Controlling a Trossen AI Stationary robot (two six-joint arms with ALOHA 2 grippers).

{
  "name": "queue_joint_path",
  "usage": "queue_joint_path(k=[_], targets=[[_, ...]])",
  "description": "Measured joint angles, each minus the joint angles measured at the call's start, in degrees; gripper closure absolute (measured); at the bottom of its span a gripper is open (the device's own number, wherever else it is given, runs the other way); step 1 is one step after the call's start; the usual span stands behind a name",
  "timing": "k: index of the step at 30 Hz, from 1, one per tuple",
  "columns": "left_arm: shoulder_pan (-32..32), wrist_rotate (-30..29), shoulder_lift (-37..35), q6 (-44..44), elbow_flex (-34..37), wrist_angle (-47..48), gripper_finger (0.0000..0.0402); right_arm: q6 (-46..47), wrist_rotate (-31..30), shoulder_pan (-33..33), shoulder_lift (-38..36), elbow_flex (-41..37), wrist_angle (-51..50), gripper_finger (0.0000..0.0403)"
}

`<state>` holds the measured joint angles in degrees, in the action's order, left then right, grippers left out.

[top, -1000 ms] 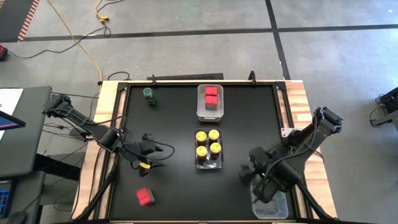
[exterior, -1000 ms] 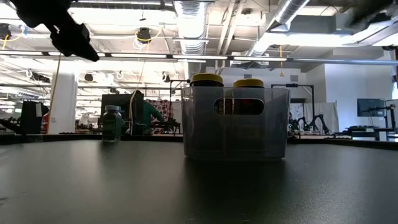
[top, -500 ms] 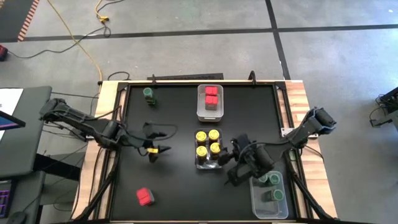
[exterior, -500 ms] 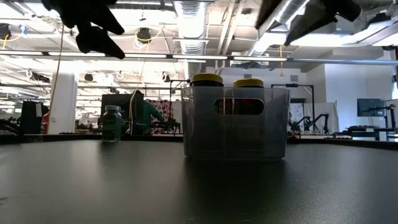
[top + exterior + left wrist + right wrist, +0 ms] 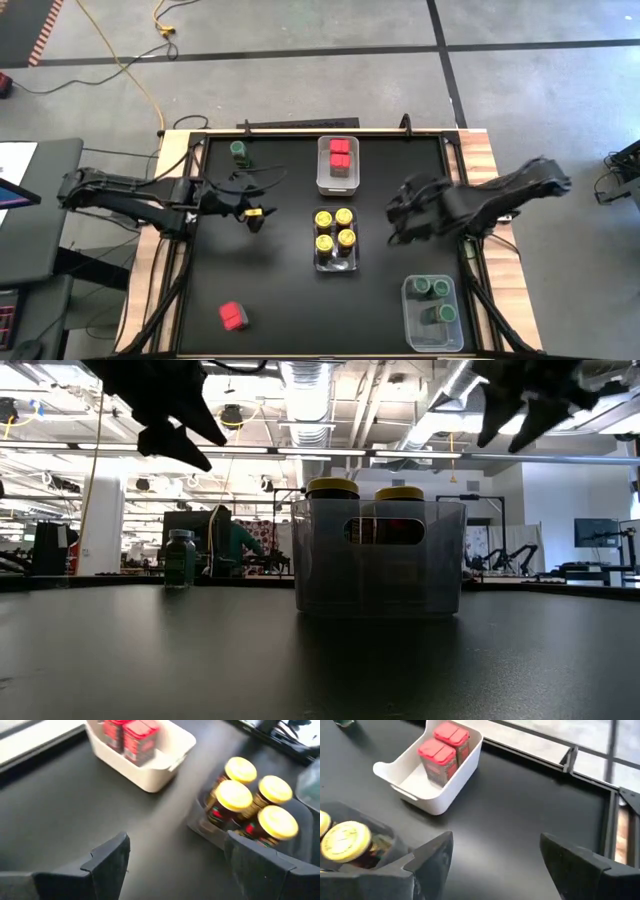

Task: Sort spices by type
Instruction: Put the red seasoning can into the white bin

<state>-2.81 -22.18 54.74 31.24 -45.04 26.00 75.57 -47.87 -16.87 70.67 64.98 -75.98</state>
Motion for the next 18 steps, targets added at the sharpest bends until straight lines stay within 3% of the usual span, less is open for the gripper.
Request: queue_joint_path(k=[5,8,13,18], targets=[[0.67,-4.36,0.0,4.35,0.0,0.04,0.0103,-15.63,2.74,7.98,-15.08,-12.01,15.13,0.0077],[0.25,-5.62,0.0,11.31,0.0,0.4,0.0106,-20.06,3.25,11.55,-21.16,-16.78,20.36,0.0077],[-1.85,-5.94,1.08,24.33,-0.02,2.3,0.0107,-26.56,4.33,17.5,-25.75,-20.71,21.91,0.0077],[-6.82,-5.89,6.32,32.69,-1.32,3.05,0.0107,-30.45,12.51,23.17,-26.22,-22.24,21.77,0.0077]])
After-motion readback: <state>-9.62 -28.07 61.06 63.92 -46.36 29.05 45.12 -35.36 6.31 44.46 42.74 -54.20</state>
